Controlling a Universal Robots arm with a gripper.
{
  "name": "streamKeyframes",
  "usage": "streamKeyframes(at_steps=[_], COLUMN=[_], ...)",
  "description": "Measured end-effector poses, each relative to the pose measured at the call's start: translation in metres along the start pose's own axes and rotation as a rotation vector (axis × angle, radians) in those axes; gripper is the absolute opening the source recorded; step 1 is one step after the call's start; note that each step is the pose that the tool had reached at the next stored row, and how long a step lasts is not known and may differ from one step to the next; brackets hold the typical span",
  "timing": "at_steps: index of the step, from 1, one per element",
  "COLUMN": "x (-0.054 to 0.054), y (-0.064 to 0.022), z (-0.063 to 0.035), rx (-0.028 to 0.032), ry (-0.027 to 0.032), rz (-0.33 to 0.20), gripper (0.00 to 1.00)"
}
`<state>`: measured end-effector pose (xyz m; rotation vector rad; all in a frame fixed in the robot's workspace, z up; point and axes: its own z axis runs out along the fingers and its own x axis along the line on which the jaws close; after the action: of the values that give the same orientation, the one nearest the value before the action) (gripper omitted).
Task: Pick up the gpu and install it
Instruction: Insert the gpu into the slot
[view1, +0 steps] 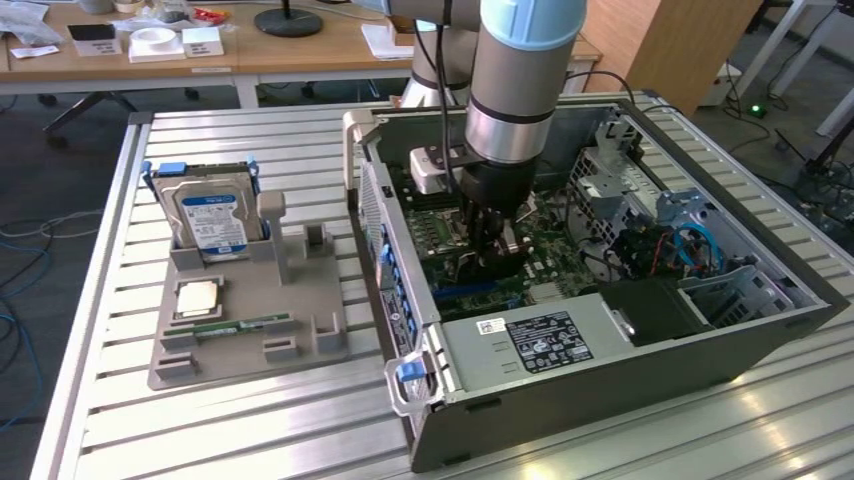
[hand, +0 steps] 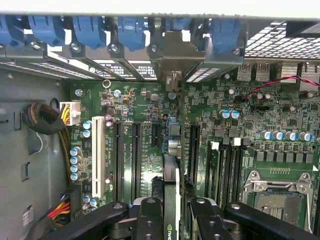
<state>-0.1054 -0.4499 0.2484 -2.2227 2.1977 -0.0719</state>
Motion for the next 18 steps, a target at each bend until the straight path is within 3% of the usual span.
streamKeyframes(at_steps=[18], x=[0.0000], y=[0.0030], z=[0.0028], rx=[0.0114], ry=[-0.0004], rz=[0.000], gripper=[0.26])
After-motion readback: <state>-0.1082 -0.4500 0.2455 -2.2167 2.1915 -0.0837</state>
